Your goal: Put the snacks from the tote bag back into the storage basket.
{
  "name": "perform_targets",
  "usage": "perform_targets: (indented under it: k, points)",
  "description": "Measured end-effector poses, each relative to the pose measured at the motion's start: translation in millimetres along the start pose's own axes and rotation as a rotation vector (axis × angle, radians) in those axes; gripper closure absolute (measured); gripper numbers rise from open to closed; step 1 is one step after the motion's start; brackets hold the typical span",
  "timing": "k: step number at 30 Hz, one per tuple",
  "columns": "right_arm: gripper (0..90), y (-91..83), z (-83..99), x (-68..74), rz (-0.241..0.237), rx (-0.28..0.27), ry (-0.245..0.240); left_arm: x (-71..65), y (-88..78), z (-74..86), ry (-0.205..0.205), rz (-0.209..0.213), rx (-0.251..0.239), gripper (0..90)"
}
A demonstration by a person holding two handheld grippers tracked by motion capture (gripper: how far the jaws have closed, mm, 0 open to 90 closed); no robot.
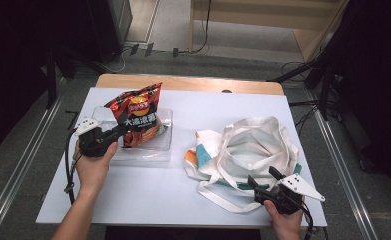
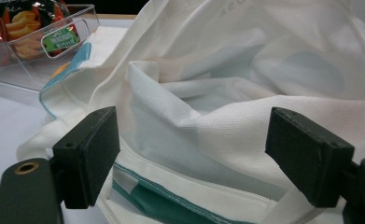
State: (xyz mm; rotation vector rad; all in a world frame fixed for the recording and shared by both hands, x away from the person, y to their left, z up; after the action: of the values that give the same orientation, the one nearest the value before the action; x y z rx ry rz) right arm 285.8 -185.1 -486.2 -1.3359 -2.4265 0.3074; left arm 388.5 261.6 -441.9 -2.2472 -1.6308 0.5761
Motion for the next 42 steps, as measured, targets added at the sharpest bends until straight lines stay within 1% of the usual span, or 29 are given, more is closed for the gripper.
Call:
perform_targets:
  k: [2, 4, 5, 6, 8, 10, 11, 13, 15, 17, 19, 21, 24, 25, 28, 30, 32, 36, 37, 38, 40, 42]
  points:
    - [18.3, 0.0, -0.1, -0.7, 0.003, -0.001, -0.002, 3.8, 0.7, -2.9, 0.016, -0.001, 0.009, 89.8]
    - [18.5, -0.1, 0.2, -1.0, 0.004, 0.002, 0.002, 9.3, 2.1, -5.5, 0.03, 0.001, 0.026, 90.0]
    - [18.5, -0.2, 0.3, -1.2, 0.004, 0.002, 0.005, 13.1, 3.3, -6.9, 0.028, 0.002, 0.039, 90.0]
    - [18.6, -0.2, 0.4, -1.5, 0.004, 0.002, 0.005, 17.6, 4.2, -8.8, 0.012, -0.004, 0.045, 90.0]
    - [18.7, -0.2, 0.6, -1.8, 0.006, 0.003, 0.007, 28.0, 5.5, -14.0, -0.016, -0.039, 0.043, 89.1]
    - [18.9, 0.4, 1.0, -2.1, 0.006, 0.006, 0.004, 35.3, 6.5, -19.1, -0.03, -0.066, 0.036, 88.7]
    - [18.9, 0.7, 1.1, -2.0, 0.006, 0.007, 0.003, 37.6, 7.3, -20.7, -0.028, -0.077, 0.037, 88.9]
    - [19.0, 1.0, 1.4, -1.3, 0.007, 0.01, 0.002, 40.0, 8.6, -22.2, -0.026, -0.087, 0.045, 88.7]
    - [19.0, 1.1, 1.5, -1.0, 0.007, 0.01, 0.003, 40.3, 8.0, -22.6, -0.041, -0.084, 0.038, 85.9]
    - [19.0, 0.6, 1.3, -1.0, 0.006, 0.009, 0.002, 39.3, 5.2, -22.5, -0.059, -0.075, 0.012, 75.8]
    - [19.0, 0.1, 1.1, -1.6, 0.007, 0.005, 0.002, 36.7, 2.4, -20.2, -0.059, -0.064, -0.007, 70.4]
    - [18.9, -0.9, 0.9, -2.4, 0.009, 0.004, 0.006, 33.7, 0.2, -16.9, -0.057, -0.059, -0.013, 62.7]
    - [19.0, -2.1, 0.0, -3.0, 0.011, -0.003, 0.007, 28.3, -4.3, -15.3, -0.056, -0.046, -0.037, 47.3]
    - [18.9, -2.4, -0.3, -3.3, 0.012, -0.004, 0.004, 26.3, -6.2, -15.2, -0.045, -0.047, -0.045, 43.2]
    - [18.9, -3.1, -1.2, -3.5, 0.011, -0.009, 0.007, 21.4, -13.0, -15.2, -0.015, -0.068, -0.069, 31.5]
    - [18.8, -3.6, -1.8, -4.1, 0.014, -0.012, 0.006, 16.9, -17.8, -14.6, -0.007, -0.071, -0.083, 25.4]
    - [18.8, -4.1, -2.3, -4.8, 0.014, -0.015, 0.007, 11.2, -21.6, -12.1, 0.005, -0.077, -0.083, 15.8]
    - [18.8, -5.0, -3.2, -5.7, 0.015, -0.02, 0.004, 3.1, -27.2, -6.9, 0.011, -0.059, -0.094, 5.5]
    - [18.8, -5.3, -3.2, -5.6, 0.015, -0.02, 0.007, 0.7, -29.4, -5.3, 0.012, -0.044, -0.102, 1.5]
    - [18.8, -5.7, -3.3, -5.8, 0.015, -0.02, 0.008, -0.9, -31.6, -4.6, 0.007, -0.037, -0.112, 0.0]
    - [18.8, -6.2, -3.5, -6.2, 0.016, -0.021, 0.007, -3.8, -34.9, -3.3, -0.002, -0.026, -0.126, 0.0]
    - [18.8, -6.7, -3.6, -6.8, 0.016, -0.021, 0.005, -8.6, -38.3, -0.7, 0.005, -0.018, -0.129, 0.0]
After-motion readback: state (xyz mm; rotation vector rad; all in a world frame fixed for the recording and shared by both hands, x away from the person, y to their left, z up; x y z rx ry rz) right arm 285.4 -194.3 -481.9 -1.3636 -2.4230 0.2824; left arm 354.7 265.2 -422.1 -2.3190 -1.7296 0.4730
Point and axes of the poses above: each handheld gripper's, and its own axes: y roughly forward along the jaws, z roughly out of its underside, x roughly to its left, the point moved 8 cm from there along y, roughly forward along the jaws, and after that the axes turned 6 degrees about -z, right-handed, at the moved point
